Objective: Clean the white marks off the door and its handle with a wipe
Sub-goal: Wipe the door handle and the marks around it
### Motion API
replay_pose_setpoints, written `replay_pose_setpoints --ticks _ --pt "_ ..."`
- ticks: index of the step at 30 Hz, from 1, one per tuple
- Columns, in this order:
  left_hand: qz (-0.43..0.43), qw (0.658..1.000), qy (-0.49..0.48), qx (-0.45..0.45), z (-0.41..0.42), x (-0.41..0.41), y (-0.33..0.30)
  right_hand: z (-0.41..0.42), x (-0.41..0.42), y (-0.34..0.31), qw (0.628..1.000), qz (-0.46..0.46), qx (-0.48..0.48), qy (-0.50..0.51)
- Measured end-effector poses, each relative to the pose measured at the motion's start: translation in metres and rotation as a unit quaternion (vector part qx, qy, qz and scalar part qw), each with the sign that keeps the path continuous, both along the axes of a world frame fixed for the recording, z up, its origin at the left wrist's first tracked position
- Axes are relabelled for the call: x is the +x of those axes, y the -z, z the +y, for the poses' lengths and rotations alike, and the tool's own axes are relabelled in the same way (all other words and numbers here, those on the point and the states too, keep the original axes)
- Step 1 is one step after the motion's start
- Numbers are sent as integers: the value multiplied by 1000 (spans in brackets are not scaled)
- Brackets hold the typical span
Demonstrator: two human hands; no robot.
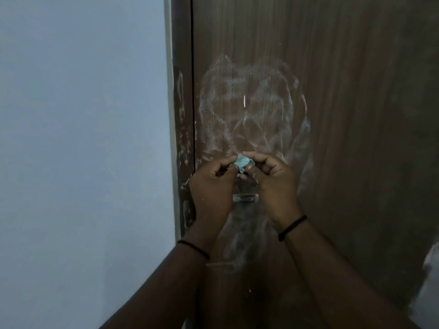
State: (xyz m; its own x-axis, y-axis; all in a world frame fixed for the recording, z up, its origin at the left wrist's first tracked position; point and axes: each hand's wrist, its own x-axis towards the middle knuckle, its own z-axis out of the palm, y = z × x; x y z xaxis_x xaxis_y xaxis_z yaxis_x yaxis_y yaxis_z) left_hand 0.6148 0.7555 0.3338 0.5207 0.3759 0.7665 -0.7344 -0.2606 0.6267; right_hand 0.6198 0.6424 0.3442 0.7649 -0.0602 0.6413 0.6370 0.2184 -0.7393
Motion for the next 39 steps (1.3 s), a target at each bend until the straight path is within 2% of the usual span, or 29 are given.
replay_pose_setpoints --ticks 3,7,12,17,22,25,28,31,36,39 --pt "25 999 -36 16 8 -25 17 8 -25 13 1000 22 -9 2" --pt "62 998 6 -6 15 -47 16 11 -44 5 998 43 -34 -26" --pt "91 993 67 -37 14 -57 1 10 -53 0 998 52 -39 1" --pt "103 991 48 -64 11 -59 -2 6 -57 -7 996 68 -58 -21" --pt "90 995 50 -3 23 -59 -1 12 -52 -8 995 81 -51 16" --pt "115 992 -26 46 32 -52 5 15 -43 -4 992 91 -52 74" --pt "150 979 -122 71 39 -43 14 19 -33 2 981 62 -104 149" --pt "159 970 -158 93 40 -34 20 24 -21 6 967 19 -155 200" --pt "108 966 -197 131 40 -15 30 41 4 3 926 -77 -236 285" --pt "71 967 -199 145 41 -6 36 50 19 0 903 -113 -280 304"
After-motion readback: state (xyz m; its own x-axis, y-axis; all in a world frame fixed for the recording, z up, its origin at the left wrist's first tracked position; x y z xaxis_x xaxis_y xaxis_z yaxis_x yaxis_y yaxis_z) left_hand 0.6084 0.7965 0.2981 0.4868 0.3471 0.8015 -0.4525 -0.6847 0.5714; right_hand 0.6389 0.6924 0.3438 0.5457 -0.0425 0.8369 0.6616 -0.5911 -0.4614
